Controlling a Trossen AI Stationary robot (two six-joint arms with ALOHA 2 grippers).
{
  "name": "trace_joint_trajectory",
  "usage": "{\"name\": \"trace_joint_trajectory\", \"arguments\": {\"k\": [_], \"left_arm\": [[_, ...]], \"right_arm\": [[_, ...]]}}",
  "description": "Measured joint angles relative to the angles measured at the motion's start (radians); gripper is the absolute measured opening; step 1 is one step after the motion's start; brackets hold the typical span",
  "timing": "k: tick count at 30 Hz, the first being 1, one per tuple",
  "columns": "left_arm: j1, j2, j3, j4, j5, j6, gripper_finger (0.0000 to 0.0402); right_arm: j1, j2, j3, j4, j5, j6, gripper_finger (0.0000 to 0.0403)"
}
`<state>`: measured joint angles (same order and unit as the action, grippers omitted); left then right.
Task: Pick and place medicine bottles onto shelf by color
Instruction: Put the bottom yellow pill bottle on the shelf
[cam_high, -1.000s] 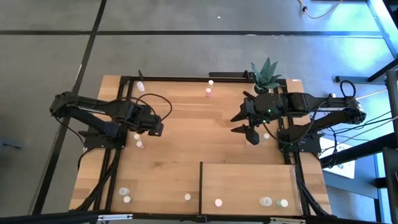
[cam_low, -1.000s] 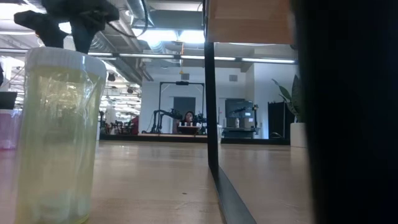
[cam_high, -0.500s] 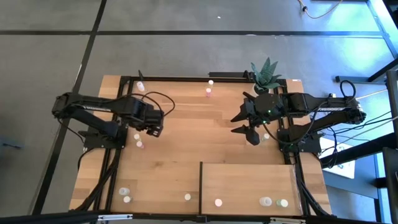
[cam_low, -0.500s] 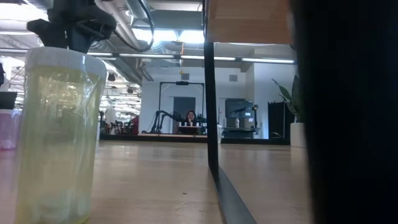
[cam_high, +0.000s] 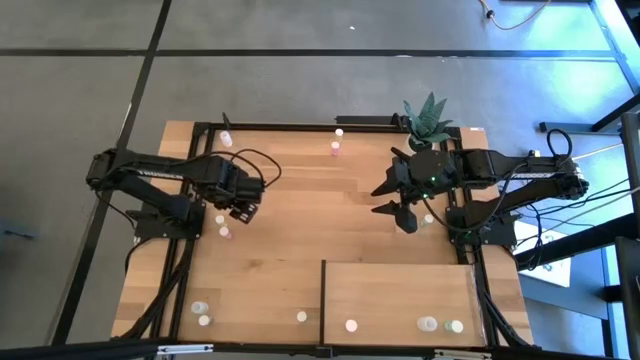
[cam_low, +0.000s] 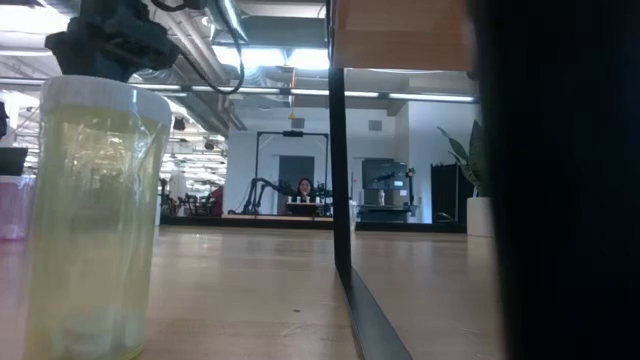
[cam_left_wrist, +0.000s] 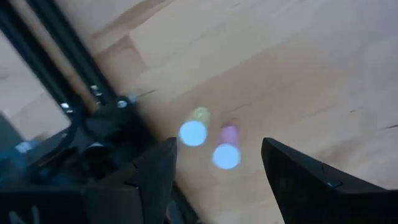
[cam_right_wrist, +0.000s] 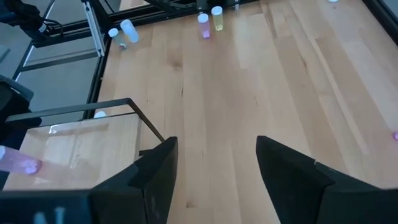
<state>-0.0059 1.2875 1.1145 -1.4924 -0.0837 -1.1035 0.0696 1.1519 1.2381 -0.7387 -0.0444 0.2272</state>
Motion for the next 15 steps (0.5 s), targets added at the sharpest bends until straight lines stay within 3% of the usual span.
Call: {"name": "trace_joint_trajectory", "arguments": {"k": [15], "left_arm": [[0.000,0.003,0.000,0.008,0.005,-0.019,0.0228]], "right_arm": [[0.000,0.000,0.000,0.000,-0.001,0.000,0.0218]]}}
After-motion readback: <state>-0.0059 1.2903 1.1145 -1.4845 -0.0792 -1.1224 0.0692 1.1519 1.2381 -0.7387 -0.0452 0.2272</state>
